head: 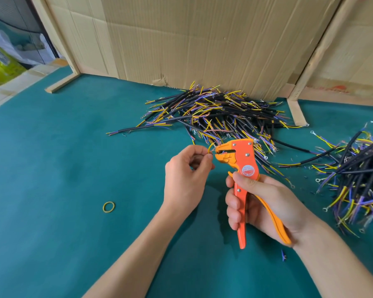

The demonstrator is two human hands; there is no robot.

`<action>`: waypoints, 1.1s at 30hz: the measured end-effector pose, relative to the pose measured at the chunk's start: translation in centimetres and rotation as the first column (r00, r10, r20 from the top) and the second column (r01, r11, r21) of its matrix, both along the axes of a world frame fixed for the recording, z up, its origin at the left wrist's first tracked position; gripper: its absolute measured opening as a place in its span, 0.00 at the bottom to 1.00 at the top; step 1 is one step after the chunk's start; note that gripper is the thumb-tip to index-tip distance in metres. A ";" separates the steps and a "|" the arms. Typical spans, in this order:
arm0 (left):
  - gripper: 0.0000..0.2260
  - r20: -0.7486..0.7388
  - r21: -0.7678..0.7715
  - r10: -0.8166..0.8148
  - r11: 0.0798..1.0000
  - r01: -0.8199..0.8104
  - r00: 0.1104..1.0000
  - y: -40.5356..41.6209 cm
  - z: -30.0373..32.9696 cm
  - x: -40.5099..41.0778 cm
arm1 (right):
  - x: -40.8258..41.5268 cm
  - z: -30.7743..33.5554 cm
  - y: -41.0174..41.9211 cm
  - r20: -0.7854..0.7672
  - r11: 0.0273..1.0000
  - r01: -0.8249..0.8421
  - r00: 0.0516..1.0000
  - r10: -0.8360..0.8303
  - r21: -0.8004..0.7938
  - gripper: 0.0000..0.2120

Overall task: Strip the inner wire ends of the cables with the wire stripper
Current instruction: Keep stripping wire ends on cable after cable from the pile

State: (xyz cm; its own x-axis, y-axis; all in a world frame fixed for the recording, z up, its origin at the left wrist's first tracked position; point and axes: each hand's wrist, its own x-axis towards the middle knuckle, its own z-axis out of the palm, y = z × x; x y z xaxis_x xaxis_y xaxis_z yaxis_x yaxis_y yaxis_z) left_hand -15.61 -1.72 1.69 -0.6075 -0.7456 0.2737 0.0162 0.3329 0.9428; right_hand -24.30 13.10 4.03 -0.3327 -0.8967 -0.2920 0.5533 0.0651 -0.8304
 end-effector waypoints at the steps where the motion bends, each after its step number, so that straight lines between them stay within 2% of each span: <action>1: 0.04 0.000 0.001 -0.003 1.000 0.003 1.000 0.0 0.0 0.0 | 0.0 0.0 0.0 -0.001 1.000 0.011 1.000 -0.011 0.004 0.13; 5: 0.04 -0.019 0.043 -0.036 0.998 0.037 0.999 0.1 0.1 0.0 | 0.1 0.1 -0.1 -0.013 0.999 0.048 0.999 -0.047 0.021 0.11; 16: 0.02 -0.063 0.193 -0.116 0.973 0.126 0.991 0.0 -0.6 -0.2 | 0.8 -0.2 -0.7 -0.033 0.980 0.197 0.980 -0.196 0.022 0.17; 21: 0.04 -0.105 0.264 -0.079 0.959 0.105 0.991 -0.6 -0.8 -0.3 | -0.2 -0.2 0.2 0.078 0.984 0.159 0.985 -0.153 -0.081 0.14; 23: 0.03 -0.113 0.267 -0.078 0.958 0.106 0.991 -0.7 -0.7 -0.3 | -0.9 0.0 0.6 0.115 0.982 0.155 0.983 -0.142 -0.112 0.21; 26: 0.05 -0.107 0.262 -0.093 0.958 0.118 0.990 -0.6 -0.6 -0.3 | -1.6 0.2 1.0 0.087 0.979 0.173 0.983 -0.164 -0.109 0.29; 31: 0.07 -0.115 0.311 -0.110 0.940 0.141 0.987 -0.9 -0.4 -0.1 | -1.3 0.3 1.3 0.105 0.990 0.034 0.994 -0.020 -0.135 0.24; 33: 0.07 -0.139 0.348 -0.119 0.924 0.161 0.983 -1.0 -0.2 0.0 | -0.9 0.3 1.2 0.107 0.993 -0.021 0.994 0.034 -0.120 0.25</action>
